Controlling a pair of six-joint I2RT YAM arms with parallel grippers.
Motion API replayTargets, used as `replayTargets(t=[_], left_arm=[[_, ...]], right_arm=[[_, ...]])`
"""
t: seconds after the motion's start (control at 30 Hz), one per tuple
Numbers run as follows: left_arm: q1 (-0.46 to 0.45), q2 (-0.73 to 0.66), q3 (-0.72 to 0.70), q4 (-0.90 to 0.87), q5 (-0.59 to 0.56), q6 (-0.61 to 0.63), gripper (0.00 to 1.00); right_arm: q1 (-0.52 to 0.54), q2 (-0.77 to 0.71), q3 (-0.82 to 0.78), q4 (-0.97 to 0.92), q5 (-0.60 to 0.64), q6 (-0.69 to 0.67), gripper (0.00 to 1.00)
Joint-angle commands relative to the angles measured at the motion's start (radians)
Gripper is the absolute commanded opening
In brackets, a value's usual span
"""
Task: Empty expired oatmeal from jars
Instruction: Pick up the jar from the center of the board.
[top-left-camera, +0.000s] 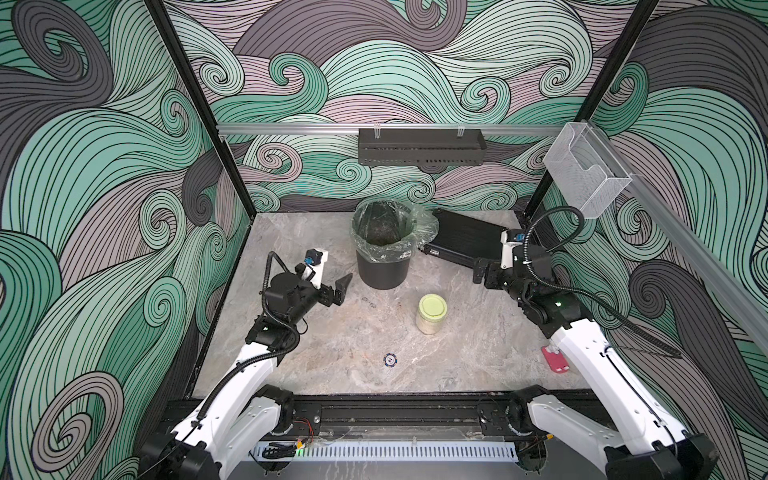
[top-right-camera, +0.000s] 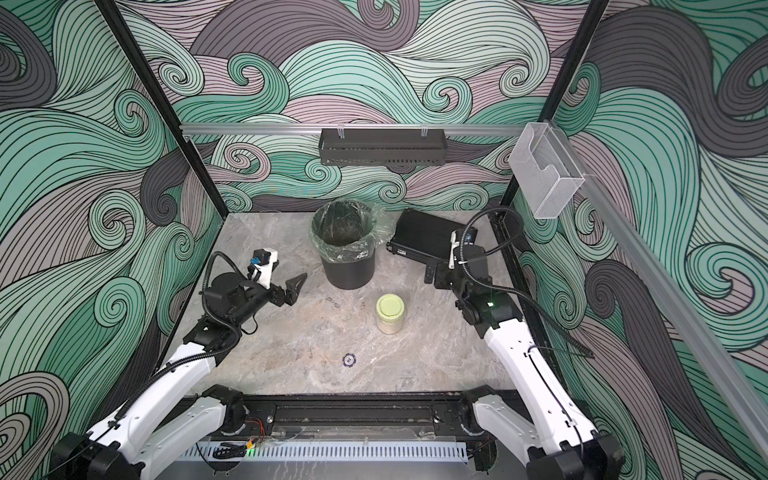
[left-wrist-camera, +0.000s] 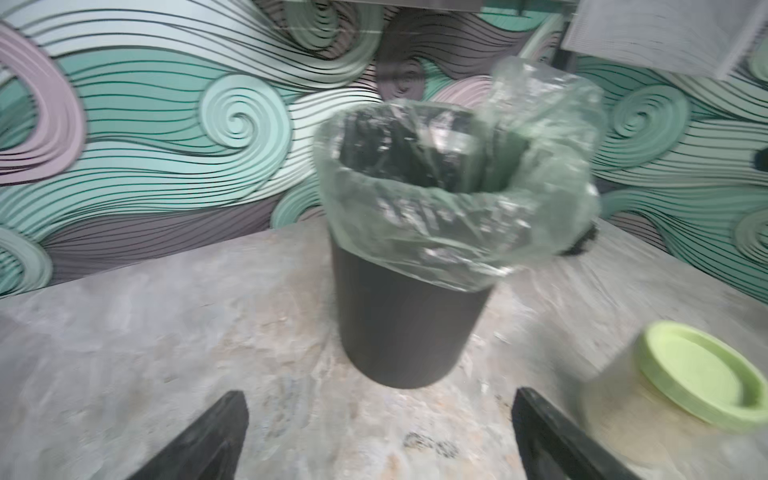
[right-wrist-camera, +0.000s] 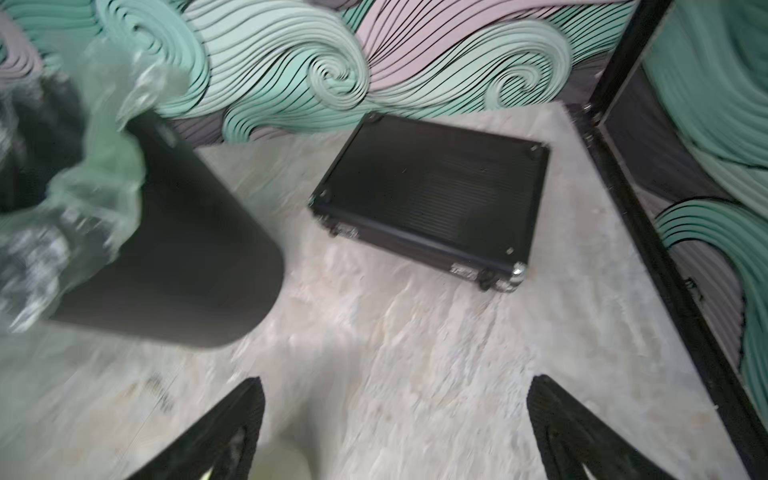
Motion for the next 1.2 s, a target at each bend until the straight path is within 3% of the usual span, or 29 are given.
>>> replayTargets(t=[0.0, 0.23, 0.47, 1.17], left_arm=[[-0.085, -0.034, -0.035, -0.033, 0.047, 0.039, 0.99], [-0.256, -0.022, -0.15, 0.134, 0.056, 0.048, 0.99], [-0.38, 0.097, -0.181, 0.255, 0.036, 0.069, 0.99], [-0.416, 0.241, -0.181, 0.344, 0.018, 0.057, 0.99]], right_arm=[[0.093, -0.006, 0.049, -0.26, -0.064, 0.054, 0.99], [0.312, 0.019, 0.028, -0.297, -0.034, 0.113, 0.99], [0.439, 0.136, 0.062, -0.29, 0.008, 0.131, 0.99], [0.444, 0.377, 0.084, -0.157, 0.023, 0.116, 0.99]])
